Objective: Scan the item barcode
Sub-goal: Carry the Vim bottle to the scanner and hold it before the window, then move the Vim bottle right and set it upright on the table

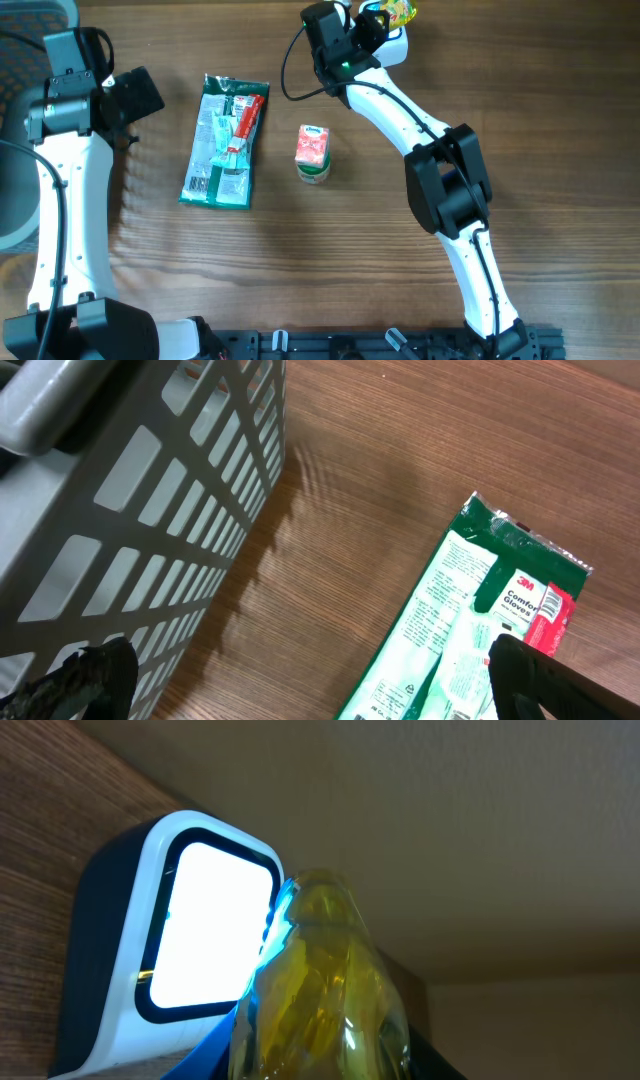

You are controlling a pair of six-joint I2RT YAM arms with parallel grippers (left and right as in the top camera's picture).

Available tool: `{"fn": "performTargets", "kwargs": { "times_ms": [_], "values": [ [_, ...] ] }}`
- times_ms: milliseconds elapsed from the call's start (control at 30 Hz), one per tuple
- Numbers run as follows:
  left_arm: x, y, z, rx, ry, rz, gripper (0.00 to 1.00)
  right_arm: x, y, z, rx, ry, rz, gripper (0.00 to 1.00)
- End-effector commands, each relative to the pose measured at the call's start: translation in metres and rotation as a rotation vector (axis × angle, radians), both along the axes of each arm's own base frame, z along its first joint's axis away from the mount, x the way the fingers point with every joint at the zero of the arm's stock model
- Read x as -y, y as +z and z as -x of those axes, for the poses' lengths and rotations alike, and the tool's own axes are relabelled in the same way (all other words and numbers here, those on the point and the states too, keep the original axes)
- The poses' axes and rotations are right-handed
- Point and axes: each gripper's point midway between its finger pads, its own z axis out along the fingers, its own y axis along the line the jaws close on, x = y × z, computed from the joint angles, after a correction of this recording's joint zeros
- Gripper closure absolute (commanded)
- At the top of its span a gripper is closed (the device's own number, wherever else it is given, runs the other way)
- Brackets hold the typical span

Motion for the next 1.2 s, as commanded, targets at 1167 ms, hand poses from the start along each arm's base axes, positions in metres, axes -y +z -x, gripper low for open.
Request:
{"fn": "performTargets", "kwargs": {
  "times_ms": [1167],
  "values": [
    [-0.006,0.01,0.001,0.029,0.023,-0.008,0.0,0.345,-0.029,0.213,-0.211,-0.845,-1.172,0.76]
  ]
}}
